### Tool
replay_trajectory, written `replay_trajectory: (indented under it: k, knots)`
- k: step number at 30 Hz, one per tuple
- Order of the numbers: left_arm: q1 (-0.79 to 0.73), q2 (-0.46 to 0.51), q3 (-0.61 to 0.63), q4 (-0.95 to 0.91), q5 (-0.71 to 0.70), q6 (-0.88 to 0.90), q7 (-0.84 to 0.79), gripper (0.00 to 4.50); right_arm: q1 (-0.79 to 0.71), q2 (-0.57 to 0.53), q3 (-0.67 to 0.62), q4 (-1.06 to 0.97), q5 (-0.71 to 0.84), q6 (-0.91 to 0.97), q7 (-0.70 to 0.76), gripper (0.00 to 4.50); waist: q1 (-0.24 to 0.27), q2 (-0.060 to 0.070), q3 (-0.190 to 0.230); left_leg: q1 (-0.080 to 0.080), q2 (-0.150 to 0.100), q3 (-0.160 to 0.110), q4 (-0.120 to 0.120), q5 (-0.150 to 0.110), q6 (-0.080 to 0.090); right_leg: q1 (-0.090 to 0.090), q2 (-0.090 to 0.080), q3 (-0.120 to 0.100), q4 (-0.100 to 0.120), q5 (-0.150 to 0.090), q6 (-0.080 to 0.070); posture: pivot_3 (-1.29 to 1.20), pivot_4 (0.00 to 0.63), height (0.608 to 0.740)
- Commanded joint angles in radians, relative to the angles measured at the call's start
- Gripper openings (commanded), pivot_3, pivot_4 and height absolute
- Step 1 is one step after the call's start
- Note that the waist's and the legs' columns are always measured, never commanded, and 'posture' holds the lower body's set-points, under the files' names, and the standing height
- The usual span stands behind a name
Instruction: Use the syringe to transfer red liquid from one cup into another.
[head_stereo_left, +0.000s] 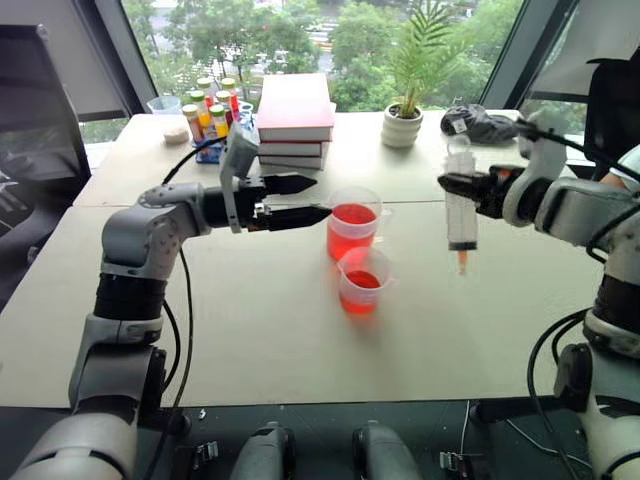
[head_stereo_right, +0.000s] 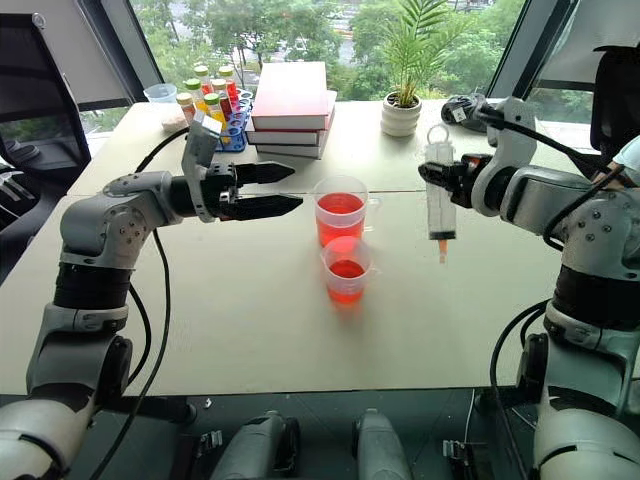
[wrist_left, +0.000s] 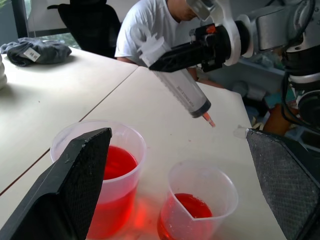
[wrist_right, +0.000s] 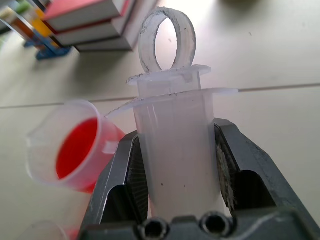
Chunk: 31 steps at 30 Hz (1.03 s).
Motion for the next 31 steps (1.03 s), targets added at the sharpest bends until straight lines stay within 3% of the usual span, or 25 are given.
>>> replay_trajectory:
  k: [1,4,10,11,15,18,24,28,31]
  knots:
    - [0.019,0.013,0.028,-0.068,-0.031,0.002,0.015,4.41,-0.007,-0.027,0.085,0.108,-0.058,0.045,0.085,1.45,-0.003,0.0,0.0,0.0,0.0,0.0,0.0,0.0,0.0,0.0,0.0,0.0,0.0,0.0,0.0,0.0,0.15,0.74]
    - [0.038,0.022,0.028,-0.095,-0.038,0.005,0.026,4.41,0.009,-0.034,0.176,0.217,-0.147,-0.014,0.149,1.45,-0.001,0.0,0.0,0.0,0.0,0.0,0.0,0.0,0.0,0.0,0.001,0.0,0.0,0.0,0.0,0.0,0.15,0.74]
    - [0.075,0.04,0.023,-0.151,-0.053,0.026,0.047,4.41,-0.007,-0.006,0.238,0.376,-0.252,-0.12,0.264,1.45,0.003,0.0,0.0,0.0,-0.001,0.001,0.001,0.0,0.0,0.0,0.004,0.0,0.0,0.0,0.001,0.0,0.15,0.74]
    - [0.079,0.042,0.024,-0.16,-0.059,0.036,0.049,4.5,-0.01,-0.003,0.242,0.389,-0.264,-0.13,0.278,2.49,0.002,0.0,0.0,0.0,0.0,0.001,0.001,0.0,0.0,0.0,0.005,0.0,0.0,0.0,0.001,0.0,0.15,0.74]
    - [0.089,0.054,0.032,-0.184,-0.086,0.064,0.06,4.5,-0.019,-0.009,0.228,0.386,-0.288,-0.132,0.325,4.4,0.002,0.0,0.0,0.0,0.0,0.001,0.001,0.0,0.0,0.0,0.005,0.0,0.0,0.0,0.001,0.0,0.15,0.74]
    - [0.096,0.064,0.031,-0.201,-0.096,0.076,0.068,4.5,0.001,-0.045,0.187,0.278,-0.271,-0.092,0.352,4.46,0.002,0.0,0.0,0.0,0.0,0.0,0.001,0.0,0.0,0.0,0.006,0.0,0.0,0.0,0.001,0.0,0.15,0.74]
    - [0.104,0.097,0.024,-0.219,-0.102,0.087,0.072,4.5,0.128,-0.145,0.009,-0.126,-0.158,0.035,0.418,4.46,0.007,0.0,0.0,-0.001,0.0,-0.001,0.001,0.0,0.001,0.0,0.006,0.0,-0.001,0.0,0.001,0.0,0.15,0.74]
    - [0.11,0.128,0.021,-0.205,-0.094,0.094,0.069,4.5,0.299,-0.25,-0.133,-0.433,-0.063,0.019,0.521,4.46,0.006,0.0,0.0,-0.001,0.001,-0.001,0.001,-0.001,0.001,0.001,0.005,0.0,-0.001,0.0,0.001,0.0,0.15,0.74]
    - [0.116,0.142,0.022,-0.203,-0.096,0.093,0.063,4.5,0.375,-0.274,-0.194,-0.521,-0.043,0.003,0.542,4.46,0.004,0.0,0.0,0.0,0.001,-0.001,0.001,-0.001,0.001,0.001,0.006,0.0,-0.001,0.0,0.001,0.0,0.15,0.74]
